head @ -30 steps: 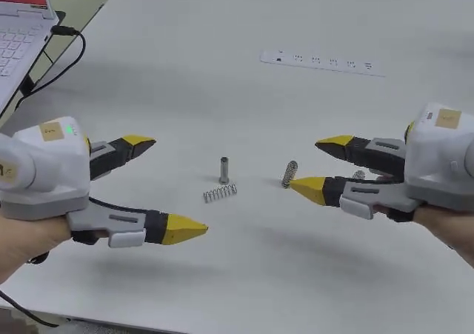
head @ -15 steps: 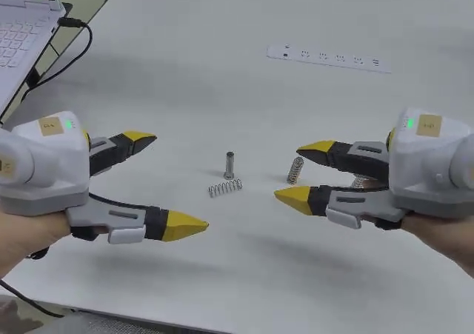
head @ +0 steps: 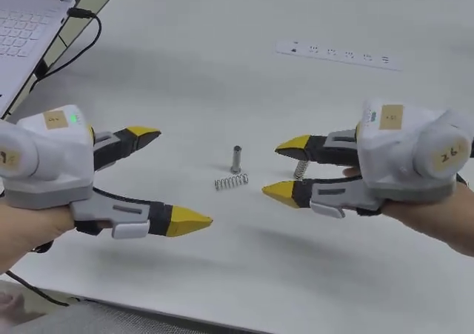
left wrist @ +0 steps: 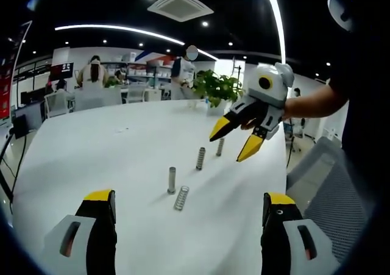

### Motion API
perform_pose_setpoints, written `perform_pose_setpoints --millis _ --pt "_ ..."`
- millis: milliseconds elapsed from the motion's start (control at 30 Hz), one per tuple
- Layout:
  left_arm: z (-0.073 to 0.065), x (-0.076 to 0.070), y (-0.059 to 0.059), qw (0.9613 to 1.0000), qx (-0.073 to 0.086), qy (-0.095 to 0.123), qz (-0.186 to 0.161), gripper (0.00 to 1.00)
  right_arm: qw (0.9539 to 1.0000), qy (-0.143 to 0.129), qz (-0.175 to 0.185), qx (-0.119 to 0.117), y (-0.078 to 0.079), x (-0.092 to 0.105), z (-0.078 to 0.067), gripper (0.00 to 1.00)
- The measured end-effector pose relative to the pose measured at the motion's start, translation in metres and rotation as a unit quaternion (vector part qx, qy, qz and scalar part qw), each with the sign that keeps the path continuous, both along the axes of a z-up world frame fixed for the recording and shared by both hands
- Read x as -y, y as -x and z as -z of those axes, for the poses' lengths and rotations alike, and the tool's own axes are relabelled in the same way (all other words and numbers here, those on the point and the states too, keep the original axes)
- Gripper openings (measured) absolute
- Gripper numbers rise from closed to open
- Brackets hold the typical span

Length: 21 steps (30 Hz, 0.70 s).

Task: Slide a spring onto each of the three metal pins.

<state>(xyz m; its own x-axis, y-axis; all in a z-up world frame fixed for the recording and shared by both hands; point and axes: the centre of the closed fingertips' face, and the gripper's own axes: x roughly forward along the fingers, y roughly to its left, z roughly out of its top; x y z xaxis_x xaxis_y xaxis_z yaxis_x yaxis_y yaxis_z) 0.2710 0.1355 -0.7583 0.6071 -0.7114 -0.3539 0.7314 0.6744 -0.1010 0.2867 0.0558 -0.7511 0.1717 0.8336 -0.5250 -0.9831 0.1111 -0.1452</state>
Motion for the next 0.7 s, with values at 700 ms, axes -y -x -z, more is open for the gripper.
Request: perform_pose_setpoints --millis 700 --pt "0.000 0.000 0.002 1.0000 -0.001 0.005 -0.002 0.98 0.9923 0.082 -0.088 0.029 -0.007 -0.028 0.036 0.23"
